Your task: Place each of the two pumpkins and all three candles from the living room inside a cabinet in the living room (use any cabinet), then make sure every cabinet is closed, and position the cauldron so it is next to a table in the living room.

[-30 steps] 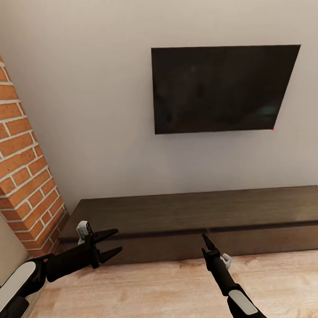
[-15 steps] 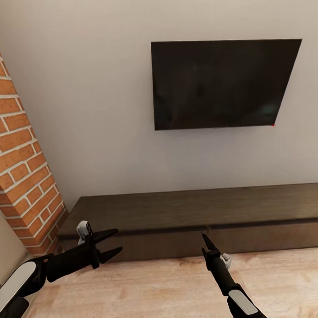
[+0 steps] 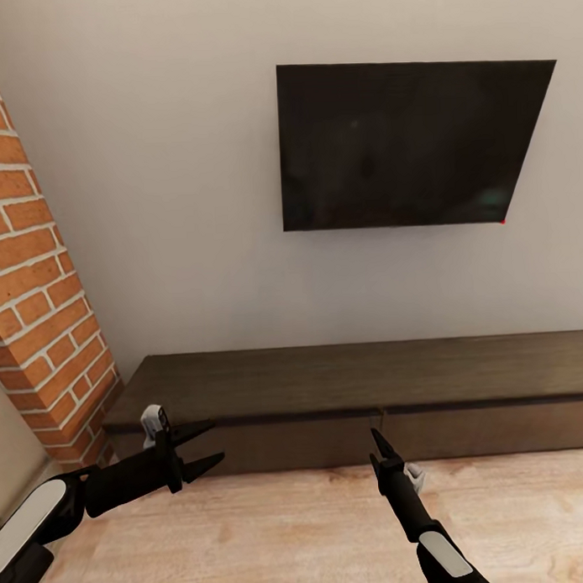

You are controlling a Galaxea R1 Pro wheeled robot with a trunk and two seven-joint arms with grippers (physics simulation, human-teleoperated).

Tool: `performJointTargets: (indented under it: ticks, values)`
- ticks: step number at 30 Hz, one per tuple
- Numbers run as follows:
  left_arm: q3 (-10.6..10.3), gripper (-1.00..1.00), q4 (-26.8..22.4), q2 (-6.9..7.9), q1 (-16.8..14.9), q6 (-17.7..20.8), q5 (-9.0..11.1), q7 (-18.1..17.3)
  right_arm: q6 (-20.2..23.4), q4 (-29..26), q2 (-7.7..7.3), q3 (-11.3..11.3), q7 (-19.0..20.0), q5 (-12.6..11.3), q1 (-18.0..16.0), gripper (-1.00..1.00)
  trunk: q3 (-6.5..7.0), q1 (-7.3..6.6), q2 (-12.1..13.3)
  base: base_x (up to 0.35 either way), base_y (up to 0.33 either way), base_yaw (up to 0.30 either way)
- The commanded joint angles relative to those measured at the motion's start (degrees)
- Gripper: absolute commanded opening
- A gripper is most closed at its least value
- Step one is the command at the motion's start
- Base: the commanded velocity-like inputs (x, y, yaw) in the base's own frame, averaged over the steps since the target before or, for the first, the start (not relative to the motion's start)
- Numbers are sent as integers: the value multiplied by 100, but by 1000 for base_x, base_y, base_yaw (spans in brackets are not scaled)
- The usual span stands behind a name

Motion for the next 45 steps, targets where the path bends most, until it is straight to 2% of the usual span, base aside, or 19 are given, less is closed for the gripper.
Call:
performJointTargets:
  ticks: [1, 22, 26, 30, 37, 45]
  values:
    - [-8, 100, 4, 5, -5, 3, -43, -59, 61, 3, 5, -30, 40, -30, -4, 100, -24, 22, -44, 0, 0, 0]
    - [-8, 100, 4, 4, -6, 3, -43, -59, 81, 3, -4, -30, 145, -148, -4, 100, -401, 483, -886, 0, 0, 0]
    - [-8, 100, 4, 4, -5, 3, -43, -58, 371, 3, -4, -35, 270, -164, -4, 100, -473, 571, -1047, 0, 0, 0]
    - [-8, 100, 4, 4, -5, 3, -43, -59, 581, -2, -4, -33, 345, -321, -4, 100, -544, 659, -1207, 0, 0, 0]
    - [-8, 100, 4, 4, -5, 3, -43, -59, 630, -2, -4, -30, 304, -382, -4, 100, -670, 812, -1488, 0, 0, 0]
    - [-8, 100, 4, 4, -5, 3, -43, -57, 607, -5, -4, -25, 264, -340, -4, 100, -814, 988, -1809, 0, 0, 0]
